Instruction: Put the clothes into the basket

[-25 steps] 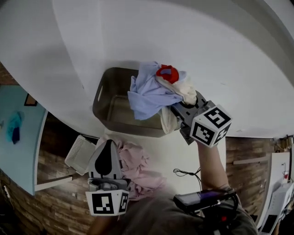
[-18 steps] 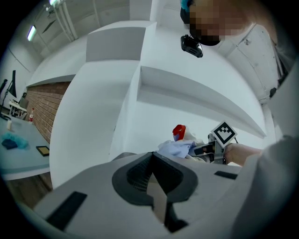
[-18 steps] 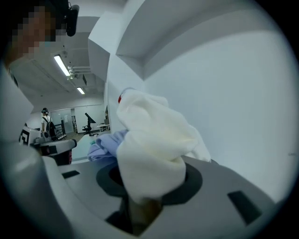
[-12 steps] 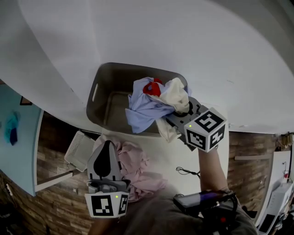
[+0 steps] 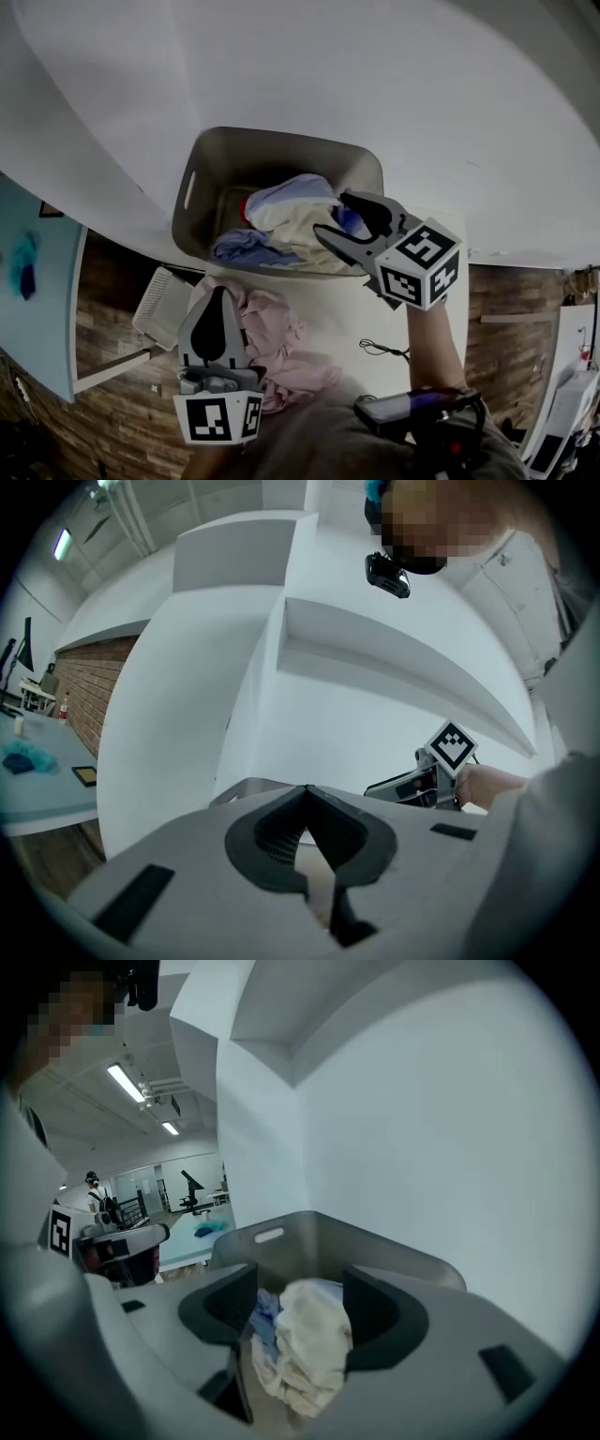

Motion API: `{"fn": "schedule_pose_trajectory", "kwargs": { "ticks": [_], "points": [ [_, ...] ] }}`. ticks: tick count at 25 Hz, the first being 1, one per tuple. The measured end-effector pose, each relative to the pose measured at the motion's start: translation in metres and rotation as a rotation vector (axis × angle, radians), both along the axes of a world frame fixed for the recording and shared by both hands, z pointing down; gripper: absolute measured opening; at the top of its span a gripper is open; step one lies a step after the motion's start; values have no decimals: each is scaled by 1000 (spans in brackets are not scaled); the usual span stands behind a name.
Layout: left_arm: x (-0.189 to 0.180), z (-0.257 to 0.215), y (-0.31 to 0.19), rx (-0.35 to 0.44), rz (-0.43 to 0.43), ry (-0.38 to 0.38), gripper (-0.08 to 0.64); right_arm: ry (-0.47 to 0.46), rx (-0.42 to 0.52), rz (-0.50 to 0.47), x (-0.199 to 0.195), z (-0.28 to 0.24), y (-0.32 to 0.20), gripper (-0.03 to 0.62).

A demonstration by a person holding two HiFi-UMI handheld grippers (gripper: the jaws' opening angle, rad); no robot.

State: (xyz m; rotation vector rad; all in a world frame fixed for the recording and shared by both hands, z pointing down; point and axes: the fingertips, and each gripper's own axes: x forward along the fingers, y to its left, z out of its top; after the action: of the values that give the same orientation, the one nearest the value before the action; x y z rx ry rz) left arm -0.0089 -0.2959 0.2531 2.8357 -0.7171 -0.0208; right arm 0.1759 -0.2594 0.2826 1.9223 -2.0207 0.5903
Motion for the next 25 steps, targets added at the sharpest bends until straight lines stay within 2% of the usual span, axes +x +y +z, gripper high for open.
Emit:
{"fn": "schedule_pose_trajectory", "kwargs": {
  "ticks": [7, 11, 15, 18, 20, 22, 25],
  "points": [
    [-4, -10, 8, 21, 5, 14, 8, 21, 59, 4, -5, -21, 5, 293],
    [-9, -20, 16, 46, 2, 23, 8, 38, 123, 8, -13, -36, 13, 285],
    [-14, -29, 26, 72, -2, 26, 8, 9, 230, -40, -34, -55, 25, 185],
    [-15, -36, 35, 95, 0, 24, 8, -12, 318, -52, -48, -65, 36, 146],
    [-15, -40, 44, 107, 3, 25, 8, -28, 378, -73, -60, -72, 46, 141],
    [-15, -45, 53, 121, 7, 30, 8, -10, 412, -89, -70, -76, 57, 56],
    [-17, -52, 69, 144, 7, 32, 8, 45, 424, -97, -81, -75, 73, 9]
  ]
}}
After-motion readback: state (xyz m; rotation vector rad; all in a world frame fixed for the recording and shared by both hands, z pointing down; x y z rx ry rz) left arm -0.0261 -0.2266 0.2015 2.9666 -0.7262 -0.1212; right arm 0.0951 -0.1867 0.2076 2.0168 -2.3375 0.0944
